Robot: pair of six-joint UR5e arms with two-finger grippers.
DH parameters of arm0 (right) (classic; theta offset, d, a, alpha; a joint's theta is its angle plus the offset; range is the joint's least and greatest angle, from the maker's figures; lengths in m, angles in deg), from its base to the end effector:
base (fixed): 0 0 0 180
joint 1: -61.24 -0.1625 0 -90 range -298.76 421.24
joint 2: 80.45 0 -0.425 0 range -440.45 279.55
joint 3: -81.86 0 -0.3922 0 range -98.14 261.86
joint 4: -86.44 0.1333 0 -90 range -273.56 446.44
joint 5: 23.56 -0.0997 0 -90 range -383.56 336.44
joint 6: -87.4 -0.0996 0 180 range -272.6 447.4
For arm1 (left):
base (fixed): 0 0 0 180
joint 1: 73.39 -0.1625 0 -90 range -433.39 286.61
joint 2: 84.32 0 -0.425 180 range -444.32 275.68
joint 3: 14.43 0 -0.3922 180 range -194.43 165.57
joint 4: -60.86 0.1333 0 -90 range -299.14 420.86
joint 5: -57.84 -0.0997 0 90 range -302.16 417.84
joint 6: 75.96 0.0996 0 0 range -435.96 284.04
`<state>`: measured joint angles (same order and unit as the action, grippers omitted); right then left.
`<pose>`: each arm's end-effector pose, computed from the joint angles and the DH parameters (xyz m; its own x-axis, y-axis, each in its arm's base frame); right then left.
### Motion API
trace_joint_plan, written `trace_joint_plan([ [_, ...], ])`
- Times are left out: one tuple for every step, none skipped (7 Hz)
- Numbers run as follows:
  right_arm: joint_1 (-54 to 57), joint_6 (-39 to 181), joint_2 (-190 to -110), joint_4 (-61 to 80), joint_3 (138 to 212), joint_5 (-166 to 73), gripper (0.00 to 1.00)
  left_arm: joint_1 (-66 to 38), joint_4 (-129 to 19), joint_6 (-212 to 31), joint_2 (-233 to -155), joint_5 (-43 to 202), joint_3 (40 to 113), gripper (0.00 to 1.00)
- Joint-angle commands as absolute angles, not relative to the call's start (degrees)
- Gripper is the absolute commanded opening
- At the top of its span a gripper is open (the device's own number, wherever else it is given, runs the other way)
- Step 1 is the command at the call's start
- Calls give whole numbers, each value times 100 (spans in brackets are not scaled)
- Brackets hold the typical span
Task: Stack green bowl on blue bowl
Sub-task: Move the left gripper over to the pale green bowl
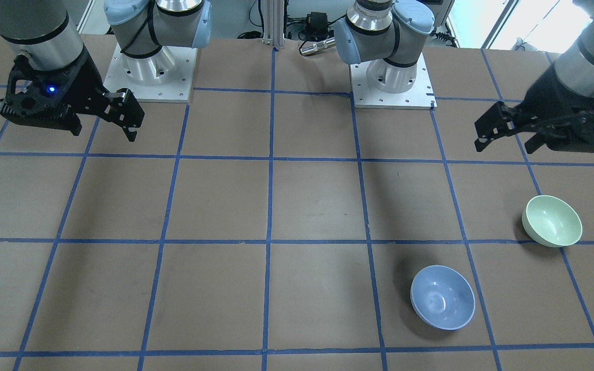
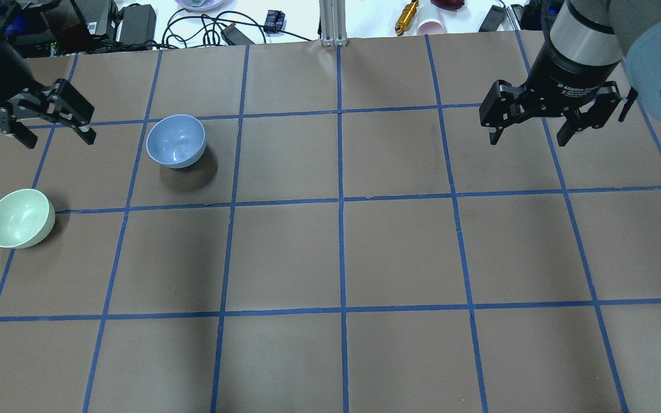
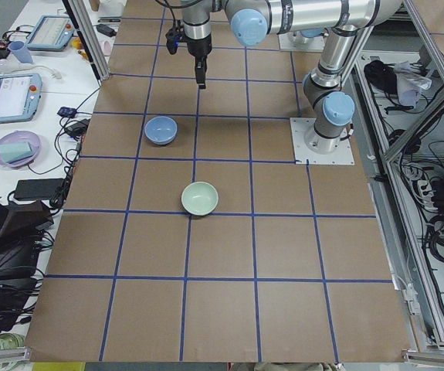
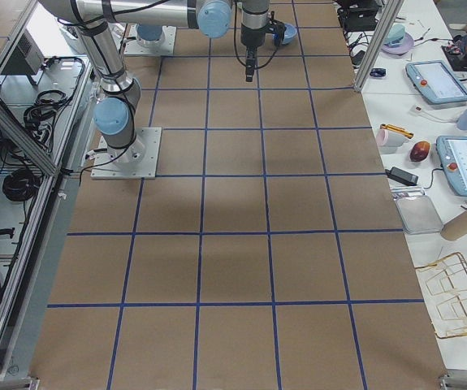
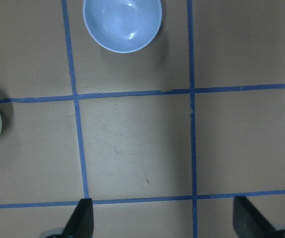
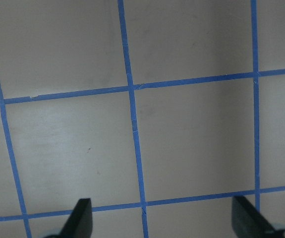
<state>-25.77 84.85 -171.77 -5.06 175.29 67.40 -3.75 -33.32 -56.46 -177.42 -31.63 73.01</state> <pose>0.1064 -0.4870 0.4723 -0.9952 0.0964 0.0172 0.0965 0.9953 0.0099 0.0503 -0.5214 0.4757 -0.9992 -0.0167 0.0362 -0.0140 0.9971 0.0745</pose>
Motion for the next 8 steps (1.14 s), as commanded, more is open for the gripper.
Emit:
trace_joint_plan([
  [-2577, 8485, -17177, -506, 17529, 6740, 100, -1105, -3284, -5015, -18055, -3163, 7346, 100],
  [-2577, 8485, -17177, -506, 17529, 6740, 100, -1438, -3023, -4855, -18222, -3137, 7407, 100],
  [-2577, 8485, -17177, -506, 17529, 6740, 100, -1720, -2637, -4314, -18415, -3154, 7512, 100],
  [-2577, 8485, -17177, -506, 17529, 6732, 100, -1914, -2181, -3952, -18626, -3155, 7600, 100],
  [-2577, 8485, -17177, -506, 17529, 6740, 100, -2116, -1933, -3783, -18828, -3137, 7601, 100],
  [-2577, 8485, -17177, -506, 17529, 6740, 100, -2301, -1582, -3468, -19056, -3146, 7609, 100],
  [-2577, 8485, -17177, -506, 17529, 6740, 100, -2503, -1378, -3230, -19250, -3128, 7609, 100],
  [-2577, 8485, -17177, -506, 17529, 6740, 100, -2688, -1194, -2932, -19434, -3111, 7609, 100],
])
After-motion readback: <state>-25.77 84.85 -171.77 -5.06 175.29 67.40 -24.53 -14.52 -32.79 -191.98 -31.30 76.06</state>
